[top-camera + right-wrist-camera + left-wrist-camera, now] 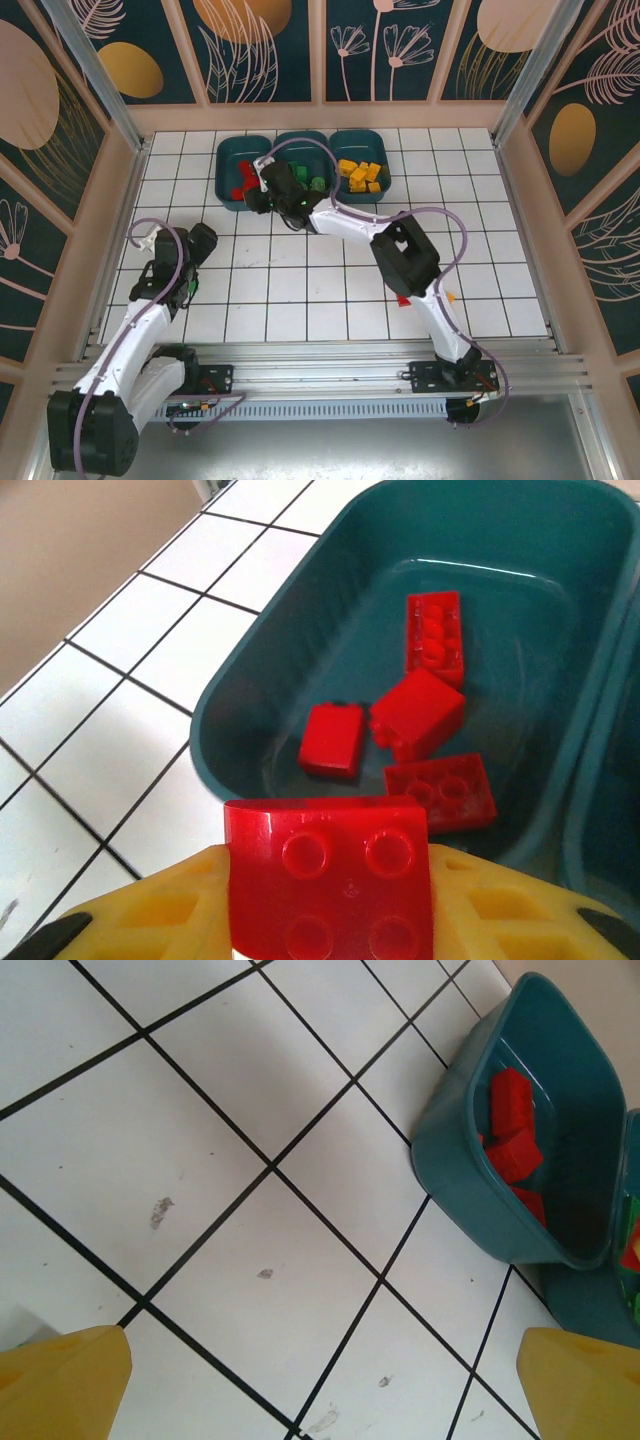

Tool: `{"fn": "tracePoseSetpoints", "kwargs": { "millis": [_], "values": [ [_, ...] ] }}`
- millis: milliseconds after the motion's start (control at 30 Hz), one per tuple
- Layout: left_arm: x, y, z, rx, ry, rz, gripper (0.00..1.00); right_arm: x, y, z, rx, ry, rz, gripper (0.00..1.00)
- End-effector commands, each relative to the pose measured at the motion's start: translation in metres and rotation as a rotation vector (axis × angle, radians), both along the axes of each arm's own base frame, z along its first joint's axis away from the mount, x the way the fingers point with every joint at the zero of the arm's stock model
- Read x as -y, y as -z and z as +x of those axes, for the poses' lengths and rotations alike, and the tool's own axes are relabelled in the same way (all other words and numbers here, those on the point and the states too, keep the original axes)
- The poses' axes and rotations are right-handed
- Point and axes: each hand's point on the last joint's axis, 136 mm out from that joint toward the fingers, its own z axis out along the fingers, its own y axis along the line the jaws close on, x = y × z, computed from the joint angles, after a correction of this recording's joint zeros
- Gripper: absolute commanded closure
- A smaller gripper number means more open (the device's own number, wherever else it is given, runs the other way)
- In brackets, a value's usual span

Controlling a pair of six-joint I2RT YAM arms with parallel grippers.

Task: Sort the legos into containers by color

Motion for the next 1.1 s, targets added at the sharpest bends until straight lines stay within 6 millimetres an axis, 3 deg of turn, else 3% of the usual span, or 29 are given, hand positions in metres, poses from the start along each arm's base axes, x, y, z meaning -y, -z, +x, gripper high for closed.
{"fn": "tracePoseSetpoints", "kwargs": {
  "millis": [0,233,333,500,600,800,967,1067],
  "values": [
    [-0.002,0.022,-0.019,-0.094,-0.013,-0.014,0.01,-0.001,-0.005,0.024,0.034,-0.009,-0.001,0.65],
    [0.011,0.036,-0.025,-0.121,-0.002,-0.122,0.02,-0.016,-0.002,0.045,0.034,-0.05,0.022,0.58],
    [0.016,0.036,-0.024,-0.121,0.015,-0.147,0.02,-0.019,-0.003,0.053,0.026,-0.049,0.023,0.41],
    [0.013,0.038,-0.028,-0.145,-0.009,-0.142,0.02,-0.018,-0.02,0.054,0.047,-0.045,0.028,0.37],
    [0.002,0.042,-0.039,-0.194,-0.076,-0.124,0.02,-0.009,-0.035,0.046,0.06,-0.031,0.051,0.37],
    [-0.016,0.04,-0.066,-0.265,-0.232,-0.131,0.02,0.019,-0.054,0.009,0.066,-0.012,0.132,0.36],
    [-0.012,0.035,-0.059,-0.204,-0.271,-0.228,0.01,0.044,-0.056,-0.017,0.055,0.0,0.161,0.37],
    [-0.007,0.044,-0.051,-0.215,-0.29,-0.298,0.08,0.062,-0.063,-0.027,0.072,0.024,0.166,0.37]
  ]
}}
